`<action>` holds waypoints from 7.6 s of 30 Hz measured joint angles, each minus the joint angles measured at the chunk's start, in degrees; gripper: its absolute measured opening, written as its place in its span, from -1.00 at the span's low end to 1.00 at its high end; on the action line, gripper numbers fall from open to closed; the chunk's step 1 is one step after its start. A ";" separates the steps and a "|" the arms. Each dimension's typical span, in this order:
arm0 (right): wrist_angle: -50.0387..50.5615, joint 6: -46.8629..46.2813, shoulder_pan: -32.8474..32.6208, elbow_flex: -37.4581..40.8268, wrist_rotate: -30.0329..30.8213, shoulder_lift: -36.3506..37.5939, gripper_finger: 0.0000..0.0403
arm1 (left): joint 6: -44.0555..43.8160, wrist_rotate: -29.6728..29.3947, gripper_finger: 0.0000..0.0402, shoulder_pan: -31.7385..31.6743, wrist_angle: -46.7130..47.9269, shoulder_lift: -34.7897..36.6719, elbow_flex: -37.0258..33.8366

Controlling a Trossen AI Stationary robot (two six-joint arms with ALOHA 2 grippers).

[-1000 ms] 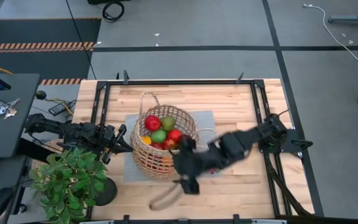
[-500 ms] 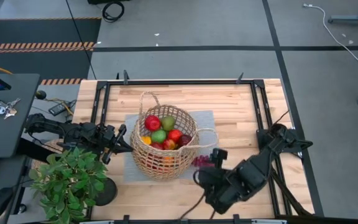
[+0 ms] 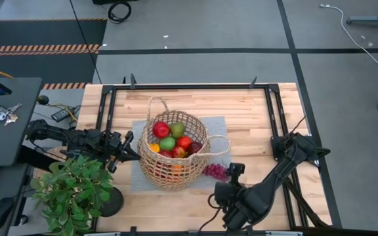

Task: Build produce basket
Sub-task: Put the purple grapes into the basket

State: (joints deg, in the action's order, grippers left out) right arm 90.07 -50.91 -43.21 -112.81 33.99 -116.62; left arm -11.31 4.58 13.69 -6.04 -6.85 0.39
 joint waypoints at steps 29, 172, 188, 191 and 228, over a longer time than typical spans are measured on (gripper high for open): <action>-53.68 -10.30 -2.46 61.91 12.25 25.37 0.71 | 0.04 0.00 -0.86 0.00 -0.04 0.00 0.01; -109.32 94.55 14.39 50.70 9.17 37.92 0.14 | 0.02 0.00 -0.86 0.00 -0.05 0.00 0.02; -107.56 104.95 17.07 50.72 16.34 37.88 0.13 | 0.02 0.00 -0.86 0.00 -0.05 0.00 0.00; -108.05 89.11 19.71 50.74 25.88 37.88 0.13 | 0.02 0.00 -0.86 -0.02 -0.07 0.02 0.02; -93.94 36.08 -5.57 50.93 -5.39 12.23 0.52 | 0.02 0.00 -0.82 0.00 0.15 0.00 0.02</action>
State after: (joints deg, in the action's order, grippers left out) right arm -3.87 -14.83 -48.78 -61.88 28.61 -104.39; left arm -11.29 4.58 13.69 -5.89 -6.85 0.40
